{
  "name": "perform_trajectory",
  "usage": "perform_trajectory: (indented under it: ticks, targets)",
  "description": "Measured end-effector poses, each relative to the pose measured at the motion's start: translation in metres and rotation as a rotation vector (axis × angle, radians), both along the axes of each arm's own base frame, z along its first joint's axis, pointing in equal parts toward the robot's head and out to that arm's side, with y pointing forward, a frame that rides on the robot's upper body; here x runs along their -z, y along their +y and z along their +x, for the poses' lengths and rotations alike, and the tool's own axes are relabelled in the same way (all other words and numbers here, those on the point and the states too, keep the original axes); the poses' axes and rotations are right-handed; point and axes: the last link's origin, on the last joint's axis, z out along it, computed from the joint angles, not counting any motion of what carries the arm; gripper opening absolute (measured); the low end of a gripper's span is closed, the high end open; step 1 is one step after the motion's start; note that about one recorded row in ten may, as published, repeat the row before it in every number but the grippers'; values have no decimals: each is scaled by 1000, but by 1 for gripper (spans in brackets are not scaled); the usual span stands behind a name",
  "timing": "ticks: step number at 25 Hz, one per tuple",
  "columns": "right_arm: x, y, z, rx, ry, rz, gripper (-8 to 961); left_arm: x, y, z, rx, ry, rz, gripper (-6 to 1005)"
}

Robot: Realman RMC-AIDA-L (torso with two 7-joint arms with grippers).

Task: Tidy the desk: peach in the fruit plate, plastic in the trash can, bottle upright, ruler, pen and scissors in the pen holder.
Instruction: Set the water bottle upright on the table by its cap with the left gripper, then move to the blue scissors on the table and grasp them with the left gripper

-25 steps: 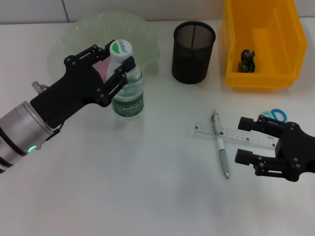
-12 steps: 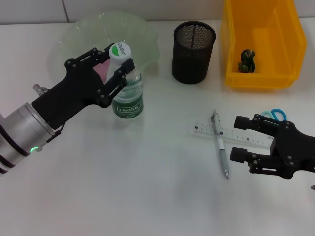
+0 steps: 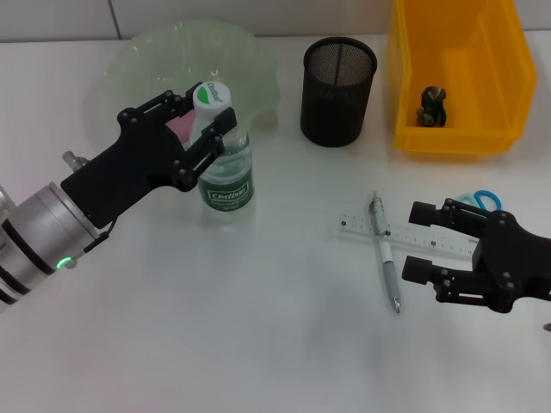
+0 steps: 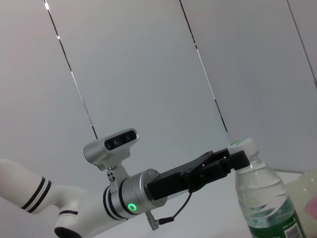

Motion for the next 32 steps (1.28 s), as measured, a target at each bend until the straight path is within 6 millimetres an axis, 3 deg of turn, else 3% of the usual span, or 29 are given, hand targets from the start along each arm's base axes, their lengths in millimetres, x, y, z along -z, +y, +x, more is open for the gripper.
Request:
perform_trajectory:
  ticks: [19, 22, 24, 28, 30, 31, 32]
  targets:
    - [0, -1, -1, -1, 5, -2, 846, 1, 0, -4, -48, -34, -16, 531]
    - [-1, -2, 0, 0, 13, 1, 845, -2, -5, -2, -26, -61, -13, 704]
    - [-2, -2, 0, 4, 18, 7, 845, -7, -13, 0, 8, -98, -9, 727]
    - [-16, 2, 4, 59, 53, 44, 845, -21, -27, 2, 64, -189, -39, 774]
    - [-27, 6, 6, 90, 59, 43, 845, -30, -32, 2, 91, -220, -94, 773]
    - [-42, 11, 7, 106, 45, 19, 845, -30, -32, 2, 91, -220, -94, 772]
    - [-42, 11, 7, 106, 45, 19, 845, -30, -32, 2, 91, -220, -94, 771]
